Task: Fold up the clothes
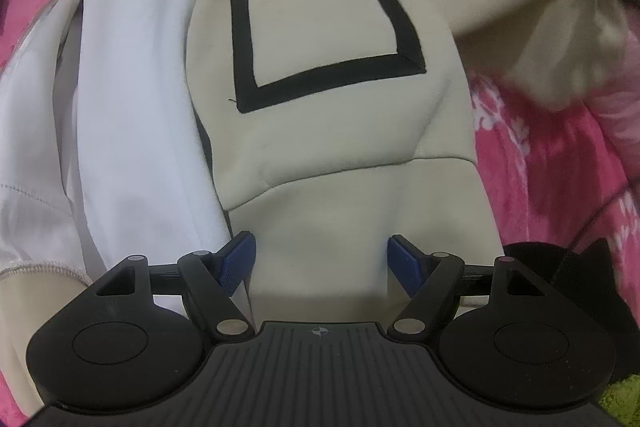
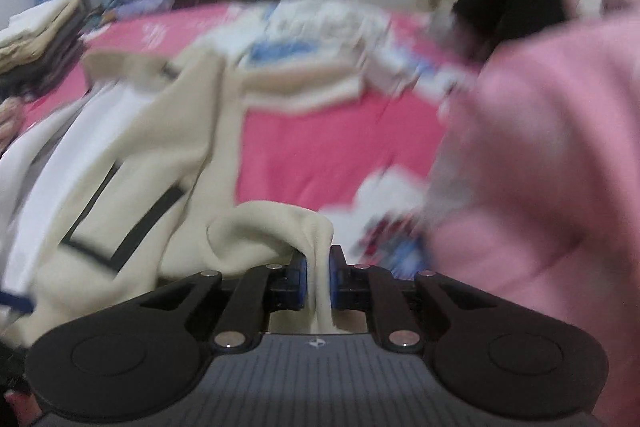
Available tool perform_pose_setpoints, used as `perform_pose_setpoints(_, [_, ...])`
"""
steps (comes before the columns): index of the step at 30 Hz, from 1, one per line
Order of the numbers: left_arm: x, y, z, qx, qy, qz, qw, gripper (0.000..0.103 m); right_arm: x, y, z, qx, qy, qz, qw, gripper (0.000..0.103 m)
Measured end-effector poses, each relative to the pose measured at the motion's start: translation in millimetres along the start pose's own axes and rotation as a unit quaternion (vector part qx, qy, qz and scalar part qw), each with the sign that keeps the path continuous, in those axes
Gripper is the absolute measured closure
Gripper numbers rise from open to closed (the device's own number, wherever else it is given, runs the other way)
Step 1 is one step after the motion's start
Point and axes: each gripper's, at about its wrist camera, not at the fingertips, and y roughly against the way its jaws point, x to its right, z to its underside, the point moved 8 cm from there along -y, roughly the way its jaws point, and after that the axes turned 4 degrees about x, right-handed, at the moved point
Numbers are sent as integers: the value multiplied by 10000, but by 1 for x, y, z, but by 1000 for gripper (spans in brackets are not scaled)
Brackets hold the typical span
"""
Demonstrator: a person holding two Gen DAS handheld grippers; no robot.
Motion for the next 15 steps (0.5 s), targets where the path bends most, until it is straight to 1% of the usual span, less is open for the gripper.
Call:
perform_pose_setpoints(2, [0, 1, -1, 20, 13, 27, 10000, 29, 7, 4, -23, 377, 355, 377, 9979, 92])
perform_pose_setpoints(3, [1, 1, -1, 33, 8, 48, 10000, 29, 10, 6, -38, 593, 595, 599, 9947, 92])
perform_pose_setpoints(7, [6, 6, -9, 144, 78, 233, 9996, 29, 42, 12, -104, 1258, 1045, 1214, 9790, 93])
perform_pose_setpoints(10, [14, 7, -17, 183, 204, 523, 9983, 29, 72, 10, -155, 1620, 1366, 1609, 9640, 93])
perform_pose_setpoints(13, [28, 5, -25, 147, 166, 786, 9967, 29, 94, -4, -199, 1796, 1823, 1932, 9472, 93])
perform_pose_setpoints(15, [42, 0, -28, 69, 77, 932, 9956, 29, 105, -29, -208, 1552, 2152, 2045, 9422, 93])
